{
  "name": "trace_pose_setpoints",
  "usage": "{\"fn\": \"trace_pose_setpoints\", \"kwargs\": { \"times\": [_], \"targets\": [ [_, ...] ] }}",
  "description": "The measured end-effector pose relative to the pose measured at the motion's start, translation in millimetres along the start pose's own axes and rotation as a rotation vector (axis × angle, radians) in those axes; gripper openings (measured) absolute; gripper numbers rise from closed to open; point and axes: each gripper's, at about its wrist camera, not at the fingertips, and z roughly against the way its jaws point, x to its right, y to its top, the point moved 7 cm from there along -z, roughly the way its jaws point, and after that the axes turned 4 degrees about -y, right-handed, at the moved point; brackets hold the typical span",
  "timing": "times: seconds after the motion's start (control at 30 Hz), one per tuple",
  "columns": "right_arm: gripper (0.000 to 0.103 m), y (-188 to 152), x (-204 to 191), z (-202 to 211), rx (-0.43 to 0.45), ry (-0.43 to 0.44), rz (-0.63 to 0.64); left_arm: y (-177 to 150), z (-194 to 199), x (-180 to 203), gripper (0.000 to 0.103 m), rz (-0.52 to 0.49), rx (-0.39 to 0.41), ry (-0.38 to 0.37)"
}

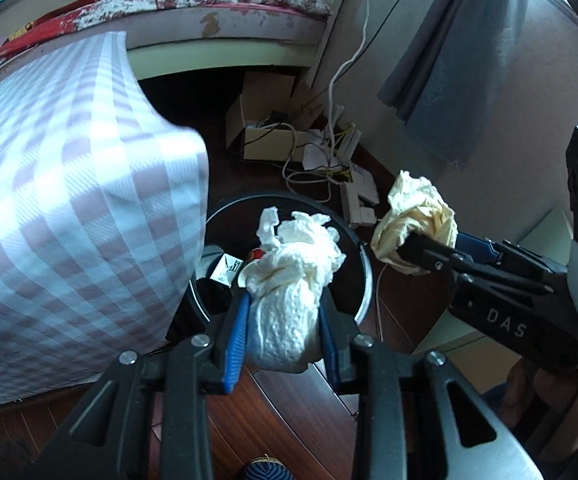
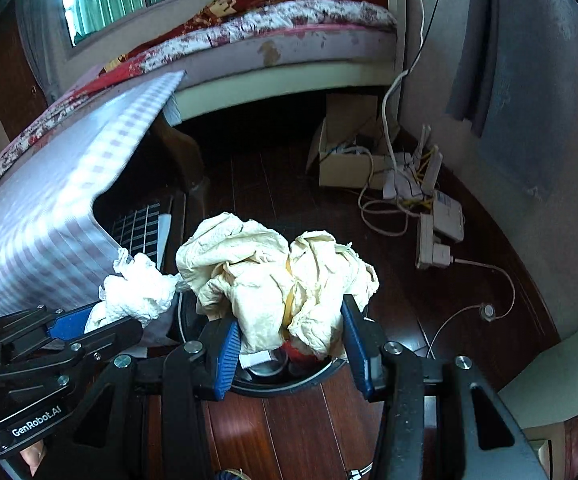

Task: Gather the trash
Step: 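Carry the tissue and beige cloth over the black bin with both tools, then open both tools to drop the tissue and beige cloth into the bin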

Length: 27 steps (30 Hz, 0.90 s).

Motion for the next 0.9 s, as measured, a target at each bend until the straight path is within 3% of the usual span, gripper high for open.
{"fn": "trace_pose_setpoints", "kwargs": {
  "times": [0.5, 0.9],
  "targets": [
    [0.049, -1.6, -8.5, -60.8, -0.111, 0.062, 0.112, -8.7, -51.1, -15.4, 0.034, 0.050, -0.066, 0.067],
    [0.049, -4.1, -17.2, -85.5, -0.164, 0.095, 0.130, -15.4, -65.6, -27.6, 0.036, 0.072, -0.101, 0.082]
  ]
}}
